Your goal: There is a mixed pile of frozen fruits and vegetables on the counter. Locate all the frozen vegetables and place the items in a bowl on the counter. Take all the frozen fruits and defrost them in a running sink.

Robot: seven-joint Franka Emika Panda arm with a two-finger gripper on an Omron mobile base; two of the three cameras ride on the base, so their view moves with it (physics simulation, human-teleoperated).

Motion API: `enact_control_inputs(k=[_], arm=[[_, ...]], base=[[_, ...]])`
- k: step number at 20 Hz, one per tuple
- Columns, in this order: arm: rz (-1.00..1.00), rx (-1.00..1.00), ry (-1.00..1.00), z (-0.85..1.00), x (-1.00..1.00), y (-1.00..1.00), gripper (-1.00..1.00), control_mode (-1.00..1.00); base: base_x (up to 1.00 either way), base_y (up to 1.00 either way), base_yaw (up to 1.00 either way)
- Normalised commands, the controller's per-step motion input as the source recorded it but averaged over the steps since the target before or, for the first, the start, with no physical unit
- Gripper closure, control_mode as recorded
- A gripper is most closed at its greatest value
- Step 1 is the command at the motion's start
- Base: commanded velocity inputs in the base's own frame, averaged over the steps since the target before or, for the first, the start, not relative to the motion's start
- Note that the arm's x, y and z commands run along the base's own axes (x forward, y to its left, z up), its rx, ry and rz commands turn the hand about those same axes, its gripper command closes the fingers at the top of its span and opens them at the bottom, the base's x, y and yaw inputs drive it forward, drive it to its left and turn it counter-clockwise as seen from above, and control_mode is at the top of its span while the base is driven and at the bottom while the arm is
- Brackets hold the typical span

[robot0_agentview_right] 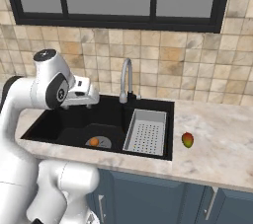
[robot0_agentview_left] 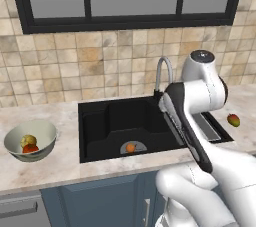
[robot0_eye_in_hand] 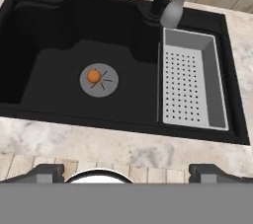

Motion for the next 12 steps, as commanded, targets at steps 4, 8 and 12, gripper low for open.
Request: enact_control_inputs(k=[4, 8, 12], arm=[[0.00, -0.19, 0.00, -0.35, -0.11, -0.68, -1.00, -1.00], [0.00, -0.10, 0.00, -0.09, -0.01, -0.89, -1.00, -1.00], [0.00, -0.01, 0.00, -0.01, 0.00, -0.99, -1.00, -1.00]], base=[[0.00, 0.00, 0.00], [0.00, 0.00, 0.00], [0.00, 0.00, 0.00]])
